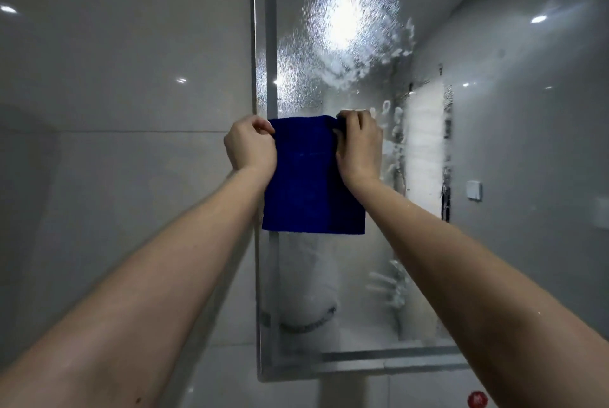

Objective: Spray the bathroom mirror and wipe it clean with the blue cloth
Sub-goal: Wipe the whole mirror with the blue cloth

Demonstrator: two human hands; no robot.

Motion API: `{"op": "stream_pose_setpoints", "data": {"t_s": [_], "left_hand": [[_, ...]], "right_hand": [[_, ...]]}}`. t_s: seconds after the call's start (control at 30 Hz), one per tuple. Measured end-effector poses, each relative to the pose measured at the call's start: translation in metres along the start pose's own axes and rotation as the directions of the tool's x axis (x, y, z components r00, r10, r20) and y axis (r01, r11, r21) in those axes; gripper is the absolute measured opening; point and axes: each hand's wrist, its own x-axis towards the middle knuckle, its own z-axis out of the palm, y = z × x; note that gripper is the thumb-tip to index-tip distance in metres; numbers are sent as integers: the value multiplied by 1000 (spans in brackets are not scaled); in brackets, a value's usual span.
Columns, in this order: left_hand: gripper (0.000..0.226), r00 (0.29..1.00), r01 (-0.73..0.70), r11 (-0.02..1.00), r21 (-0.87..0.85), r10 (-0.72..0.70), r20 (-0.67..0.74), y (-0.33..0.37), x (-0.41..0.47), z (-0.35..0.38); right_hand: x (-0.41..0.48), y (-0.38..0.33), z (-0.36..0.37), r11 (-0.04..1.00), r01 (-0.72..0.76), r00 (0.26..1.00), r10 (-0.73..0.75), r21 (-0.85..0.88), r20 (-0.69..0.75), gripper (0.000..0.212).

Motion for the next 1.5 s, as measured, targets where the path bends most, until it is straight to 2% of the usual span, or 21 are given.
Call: {"op": "stream_pose_setpoints", "data": {"t_s": [0.07, 0.13, 0.17, 0.27, 0.33, 0.5, 0.63, 0.7, 0.8, 0.83, 0.93, 1.0, 1.07, 1.1, 1.17, 1.27, 1.33, 1.5], "left_hand": [[32, 990, -136, 986, 101, 139, -24, -10, -5, 11], [16, 954, -282, 951, 130, 292, -67, -23, -18, 22], [15, 930, -344, 926, 154, 359, -79, -29, -26, 28], [40, 839, -520, 789, 326, 544, 21, -53, -40, 48], [52, 786, -595, 685, 420, 607, 123, -66, -40, 59], [61, 720, -662, 471, 583, 614, 322, -76, -39, 61], [66, 760, -630, 450, 633, 523, 385, -70, -41, 61], [68, 765, -626, 448, 638, 510, 393, -69, -41, 61], [69, 767, -624, 441, 646, 504, 397, -69, -41, 61], [69, 768, -622, 444, 645, 504, 394, -69, -41, 61], [68, 768, -624, 459, 632, 510, 387, -68, -42, 62], [69, 766, -627, 464, 625, 514, 387, -69, -41, 62], [70, 770, -622, 466, 629, 511, 382, -71, -40, 61], [70, 774, -617, 470, 631, 506, 381, -71, -39, 61], [70, 781, -619, 511, 596, 487, 392, -71, -38, 59], [72, 775, -632, 577, 517, 480, 411, -70, -35, 55], [74, 756, -654, 582, 483, 507, 414, -72, -33, 53], [71, 715, -694, 661, 286, 587, 379, -75, -31, 45]], "right_hand": [[0, 10, 12, 993, 74, 995, -80, -89, -67, 22], [-2, 17, 23, 984, 122, 982, -139, -130, -130, 24], [-2, 19, 27, 981, 138, 974, -159, -134, -162, 25], [-3, 25, 36, 974, 185, 940, -215, -133, -266, 22], [-3, 29, 39, 970, 207, 926, -237, -130, -295, 22], [-5, 30, 41, 971, 194, 931, -227, -140, -285, 20], [-4, 30, 33, 955, 219, 941, -261, -201, -217, 32], [2, 30, 27, 899, 319, 895, -390, -298, -216, 30], [11, 31, 11, 713, 481, 744, -640, -511, -193, 8], [13, 33, 6, 674, 491, 732, -663, -553, -158, 6], [15, 26, -6, 649, 504, 807, -589, -570, 41, 10], [16, 5, -16, 685, 457, 884, -419, -567, 207, 20], [13, -20, -23, 724, 405, 891, -174, -559, 420, 26], [12, -31, -23, 747, 368, 888, -106, -554, 448, 26], [-1, -49, -16, 783, 293, 888, -10, -548, 460, 32], [-27, -51, 4, 849, 206, 924, -5, -486, 382, 50], [-38, -42, 9, 906, 138, 928, 23, -401, 371, 49], [-40, -27, 16, 950, 129, 925, -11, -286, 380, 58]]}}
